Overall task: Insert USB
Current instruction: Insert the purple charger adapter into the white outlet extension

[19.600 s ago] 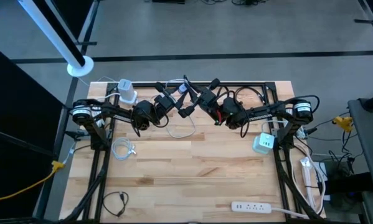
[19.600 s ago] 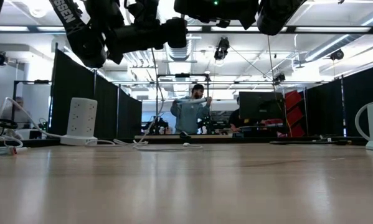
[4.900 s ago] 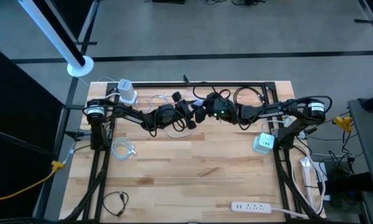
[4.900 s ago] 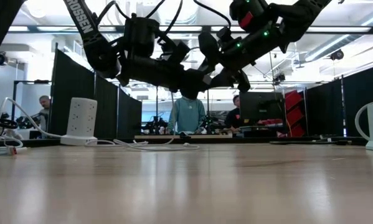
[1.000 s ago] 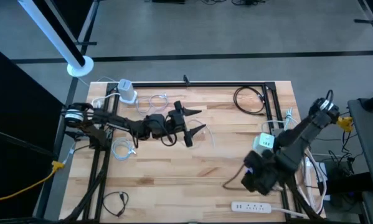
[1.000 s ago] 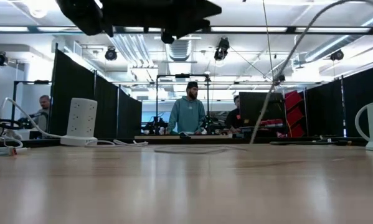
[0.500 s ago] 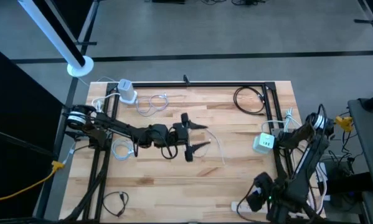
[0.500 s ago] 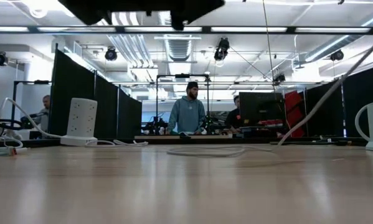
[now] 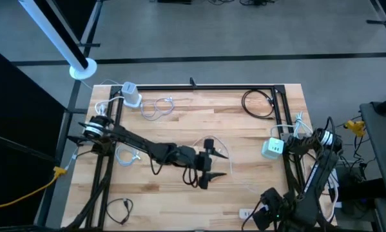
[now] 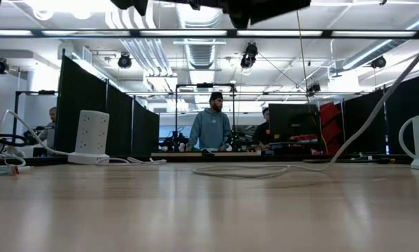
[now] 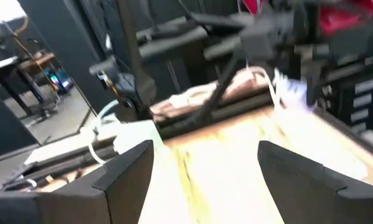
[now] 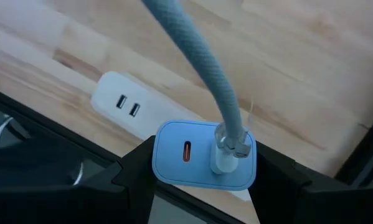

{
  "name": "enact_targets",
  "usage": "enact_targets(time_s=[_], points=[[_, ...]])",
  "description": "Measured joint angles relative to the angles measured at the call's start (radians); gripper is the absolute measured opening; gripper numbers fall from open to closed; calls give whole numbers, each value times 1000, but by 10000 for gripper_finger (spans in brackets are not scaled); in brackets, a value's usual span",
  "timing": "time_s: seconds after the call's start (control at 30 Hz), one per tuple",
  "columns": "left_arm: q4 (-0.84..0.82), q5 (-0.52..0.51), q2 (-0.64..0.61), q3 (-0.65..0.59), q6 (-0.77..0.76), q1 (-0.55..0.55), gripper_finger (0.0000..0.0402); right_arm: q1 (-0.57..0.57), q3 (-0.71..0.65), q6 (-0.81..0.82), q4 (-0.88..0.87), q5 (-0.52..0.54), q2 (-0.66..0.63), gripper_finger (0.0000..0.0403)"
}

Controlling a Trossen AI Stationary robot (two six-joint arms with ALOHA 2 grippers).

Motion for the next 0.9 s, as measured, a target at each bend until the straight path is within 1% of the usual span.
enact_targets(time_s=[0.43, 0.5, 0.53, 0.57, 0.6, 0.67, 0.7, 0.77, 0.83, 0.87, 0.9], points=[[-310, -65, -66, -15, -103, -21, 276, -121, 13, -13, -133, 154, -18, 193], [-357, -142, -86, -57, -147, -33, 276, -164, 13, -17, -166, 176, -40, 193], [-352, -189, -98, -94, -175, -40, 276, -186, 13, -20, -173, 212, -49, 193], [-314, -230, -111, -140, -203, -44, 276, -207, 13, -26, -176, 268, -57, 193], [-239, -257, -126, -189, -230, -44, 276, -228, 13, -34, -173, 333, -65, 193], [-28, -264, -154, -301, -301, -44, 276, -268, 13, -69, -171, 457, -81, 193], [95, -263, -161, -356, -341, -45, 276, -286, 13, -95, -168, 500, -91, 193], [327, -244, -159, -454, -405, -49, 276, -314, 13, -152, -144, 545, -109, 193], [510, -243, -151, -516, -425, -62, 276, -342, 13, -233, -89, 571, -114, 193], [569, -255, -149, -530, -421, -72, 276, -352, 13, -276, -57, 594, -114, 193], [592, -285, -145, -533, -408, -85, 276, -362, 13, -311, -26, 614, -114, 193]])
